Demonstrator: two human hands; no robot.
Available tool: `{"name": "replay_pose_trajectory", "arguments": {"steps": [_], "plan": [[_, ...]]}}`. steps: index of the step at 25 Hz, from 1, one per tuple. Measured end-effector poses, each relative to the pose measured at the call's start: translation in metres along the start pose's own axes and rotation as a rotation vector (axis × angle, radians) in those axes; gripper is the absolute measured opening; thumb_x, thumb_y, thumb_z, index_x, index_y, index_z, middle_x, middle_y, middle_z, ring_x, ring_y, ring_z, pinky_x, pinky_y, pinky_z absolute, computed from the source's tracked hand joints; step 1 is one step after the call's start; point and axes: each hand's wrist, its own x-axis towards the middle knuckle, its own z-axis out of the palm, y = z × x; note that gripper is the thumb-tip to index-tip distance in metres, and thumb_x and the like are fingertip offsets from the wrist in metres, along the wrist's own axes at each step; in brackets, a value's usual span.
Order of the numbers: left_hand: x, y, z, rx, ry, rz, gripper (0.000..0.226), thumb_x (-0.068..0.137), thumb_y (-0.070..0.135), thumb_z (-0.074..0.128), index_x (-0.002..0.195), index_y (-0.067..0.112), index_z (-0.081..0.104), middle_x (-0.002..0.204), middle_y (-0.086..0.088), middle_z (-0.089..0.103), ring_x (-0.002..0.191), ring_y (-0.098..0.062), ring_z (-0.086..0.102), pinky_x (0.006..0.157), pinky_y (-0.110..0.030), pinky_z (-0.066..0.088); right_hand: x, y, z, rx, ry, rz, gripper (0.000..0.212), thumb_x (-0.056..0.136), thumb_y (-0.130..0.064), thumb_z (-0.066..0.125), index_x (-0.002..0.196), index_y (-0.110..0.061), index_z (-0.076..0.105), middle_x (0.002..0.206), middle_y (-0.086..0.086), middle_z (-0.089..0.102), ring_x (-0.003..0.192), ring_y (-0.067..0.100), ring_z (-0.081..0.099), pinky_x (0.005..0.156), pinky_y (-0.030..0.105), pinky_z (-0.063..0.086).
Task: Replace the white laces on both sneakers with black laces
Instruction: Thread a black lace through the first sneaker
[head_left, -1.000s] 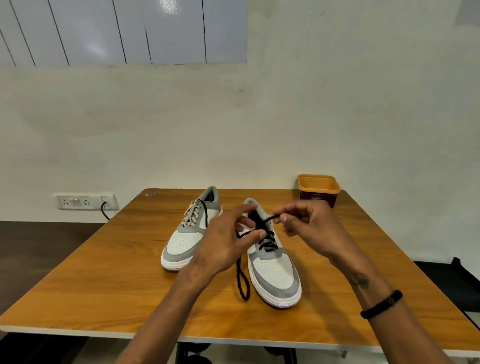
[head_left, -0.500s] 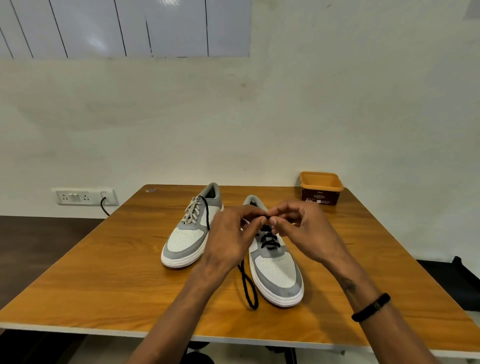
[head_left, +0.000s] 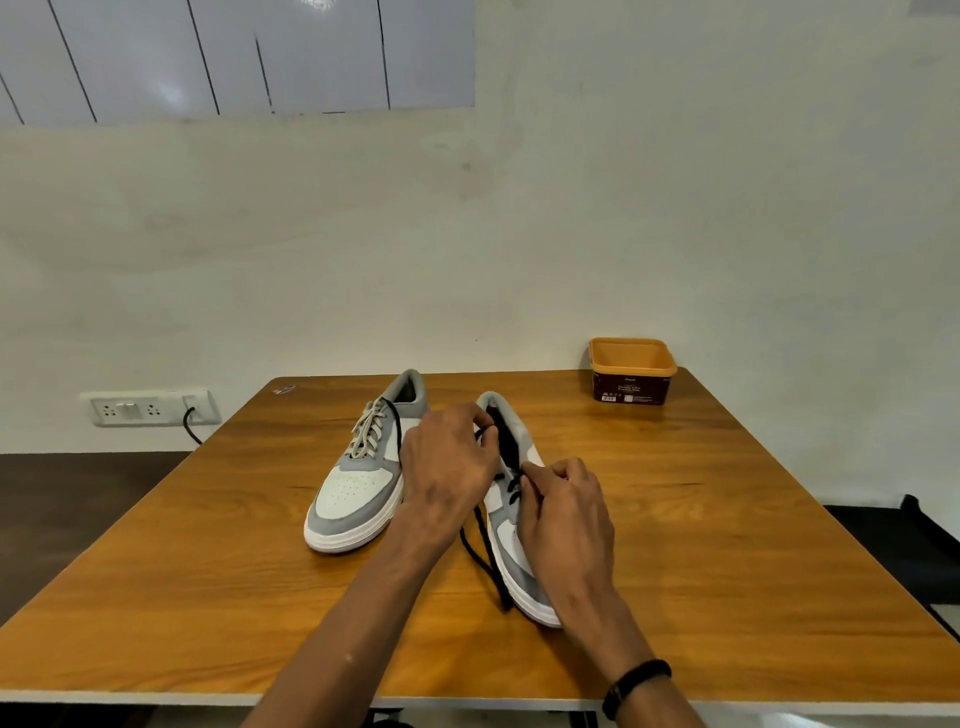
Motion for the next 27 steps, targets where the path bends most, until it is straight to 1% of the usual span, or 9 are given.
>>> {"name": "replay_pose_trajectory", "arguments": {"steps": [3,6,9,12,14,16,20,24,27], "plan": [[0.012,0.0,0.006,-0.003,-0.046,-0.023,0.017,0.093,0.038,0.068,0.102,0.028,0.078,0.082,0.0,0.076,0.066,-0.019,0.069,0.066,-0.038,0.061,-0.001,0.001,0.004,-0.094,0.017,-0.046,0.014,0.096,-0.014,0.072,0.107,-0.017,0.079,0.096,0.002,0.059,0.087,0.019,0.056,0.064,0.03,0.05],[0.018,0.0,0.014,0.02,-0.13,-0.029,0.017,0.091,0.034,0.066,0.091,0.024,0.079,0.081,0.0,0.076,0.064,-0.022,0.068,0.062,-0.04,0.061,0.0,0.002,0.007,-0.078,0.026,-0.027,0.009,0.095,-0.013,0.072,0.099,-0.015,0.079,0.096,0.002,0.06,0.087,0.018,0.057,0.063,0.029,0.05],[0.022,-0.006,0.019,0.034,-0.193,-0.087,0.023,0.085,0.032,0.063,0.071,0.019,0.076,0.063,0.001,0.07,0.052,-0.021,0.064,0.053,-0.037,0.059,-0.001,0.003,0.006,-0.068,0.026,-0.021,0.011,0.098,-0.016,0.068,0.099,-0.015,0.079,0.099,0.001,0.062,0.09,0.017,0.058,0.066,0.03,0.051],[0.027,-0.012,0.02,-0.036,-0.296,-0.164,0.025,0.079,0.031,0.067,0.057,0.017,0.071,0.054,0.0,0.065,0.046,-0.017,0.055,0.049,-0.026,0.044,0.001,0.003,0.0,0.096,0.01,0.047,0.018,0.105,-0.027,0.058,0.108,-0.02,0.074,0.102,-0.002,0.066,0.094,0.015,0.062,0.072,0.03,0.053],[0.029,-0.013,0.02,-0.054,-0.384,-0.172,0.023,0.083,0.03,0.071,0.064,0.017,0.075,0.061,-0.003,0.07,0.051,-0.016,0.057,0.05,-0.025,0.041,0.009,0.003,-0.004,0.218,-0.008,0.147,0.024,0.104,-0.044,0.059,0.114,-0.024,0.069,0.102,-0.007,0.068,0.094,0.013,0.066,0.071,0.03,0.055],[0.03,-0.014,0.025,-0.06,-0.412,-0.142,0.023,0.089,0.028,0.069,0.073,0.015,0.078,0.07,-0.006,0.073,0.055,-0.015,0.058,0.052,-0.027,0.043,0.02,0.001,-0.004,0.213,-0.078,0.242,0.034,0.097,-0.054,0.065,0.118,-0.028,0.068,0.106,-0.01,0.069,0.096,0.01,0.066,0.072,0.031,0.057],[0.024,-0.017,0.032,-0.121,-0.421,-0.129,0.02,0.098,0.035,0.064,0.095,0.022,0.08,0.091,0.003,0.076,0.081,-0.014,0.071,0.073,-0.036,0.059,0.029,0.001,0.004,0.265,-0.076,0.316,0.021,0.096,-0.047,0.069,0.104,-0.028,0.076,0.101,-0.013,0.073,0.093,0.011,0.069,0.071,0.035,0.059],[0.018,-0.02,0.036,-0.142,-0.356,-0.056,0.021,0.098,0.034,0.067,0.1,0.017,0.08,0.094,0.002,0.077,0.078,-0.009,0.068,0.062,-0.027,0.051,0.028,0.004,0.003,0.313,-0.062,0.336,0.015,0.098,-0.039,0.068,0.101,-0.028,0.078,0.098,-0.014,0.075,0.088,0.008,0.07,0.072,0.033,0.059],[0.018,-0.021,0.034,-0.21,-0.399,-0.059,0.019,0.096,0.036,0.071,0.1,0.02,0.081,0.095,0.003,0.077,0.083,-0.009,0.069,0.072,-0.033,0.058,0.026,0.004,0.003,0.339,-0.058,0.32,0.014,0.098,-0.037,0.068,0.102,-0.028,0.078,0.097,-0.015,0.075,0.088,0.006,0.069,0.073,0.036,0.06]]}}
